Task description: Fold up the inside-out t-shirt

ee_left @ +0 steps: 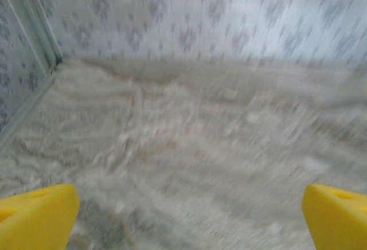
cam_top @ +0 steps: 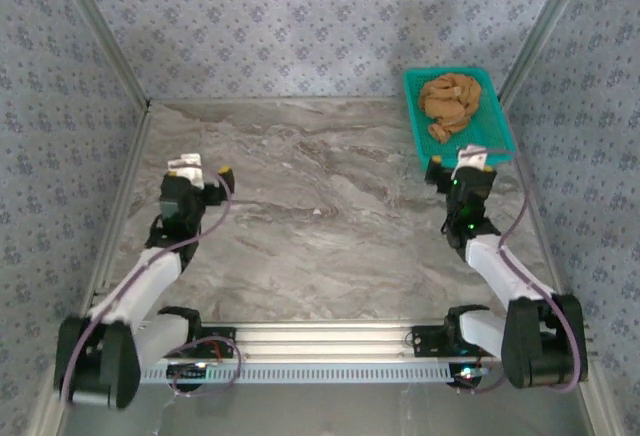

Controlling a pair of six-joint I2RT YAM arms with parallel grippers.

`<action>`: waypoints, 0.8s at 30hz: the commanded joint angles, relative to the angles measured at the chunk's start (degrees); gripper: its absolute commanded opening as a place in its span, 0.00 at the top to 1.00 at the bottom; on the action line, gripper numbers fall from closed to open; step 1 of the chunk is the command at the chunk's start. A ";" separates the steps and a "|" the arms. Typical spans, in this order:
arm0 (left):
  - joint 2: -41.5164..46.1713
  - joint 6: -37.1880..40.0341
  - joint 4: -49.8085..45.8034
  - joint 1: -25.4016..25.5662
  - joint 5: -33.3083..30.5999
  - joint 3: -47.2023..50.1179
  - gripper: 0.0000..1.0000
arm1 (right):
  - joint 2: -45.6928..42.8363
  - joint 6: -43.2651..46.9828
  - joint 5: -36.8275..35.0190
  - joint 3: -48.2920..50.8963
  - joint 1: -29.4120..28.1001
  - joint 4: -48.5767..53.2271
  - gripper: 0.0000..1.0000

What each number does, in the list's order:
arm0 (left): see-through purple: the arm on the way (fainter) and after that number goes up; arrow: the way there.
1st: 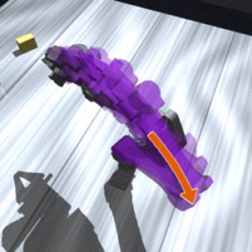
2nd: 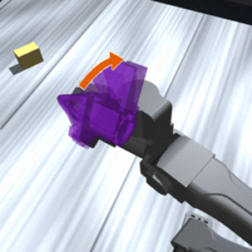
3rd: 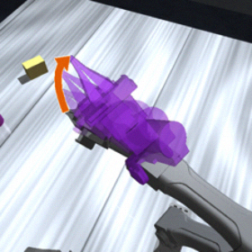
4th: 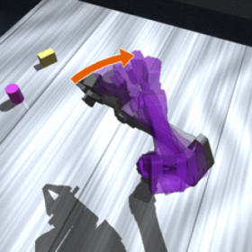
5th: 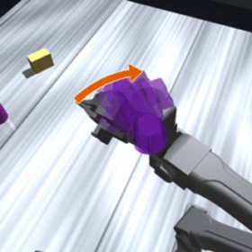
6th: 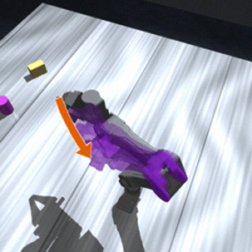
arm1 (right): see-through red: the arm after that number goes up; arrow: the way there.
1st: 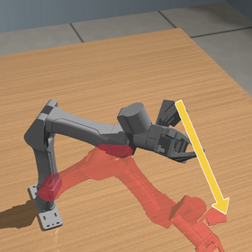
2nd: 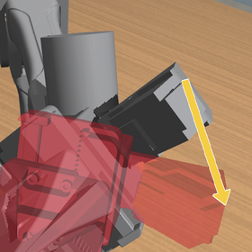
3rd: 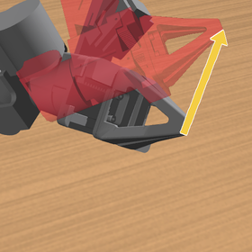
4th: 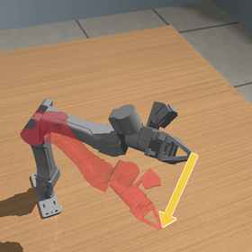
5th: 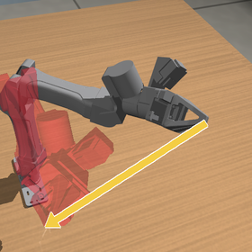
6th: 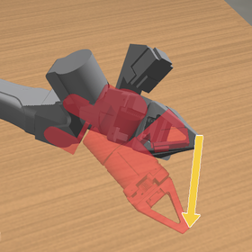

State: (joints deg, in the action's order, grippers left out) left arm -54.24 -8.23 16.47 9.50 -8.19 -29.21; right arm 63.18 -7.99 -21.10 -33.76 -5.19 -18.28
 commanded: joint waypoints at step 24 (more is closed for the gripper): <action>24.44 -22.92 -12.11 2.32 -11.77 17.10 0.00 | 60.41 -60.01 6.82 -76.10 2.75 45.95 0.22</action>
State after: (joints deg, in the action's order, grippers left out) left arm -29.02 -30.76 2.37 11.68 -19.77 -12.16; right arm 118.54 -61.54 -12.40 -103.59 -3.53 21.82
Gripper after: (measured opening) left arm 0.996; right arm 0.790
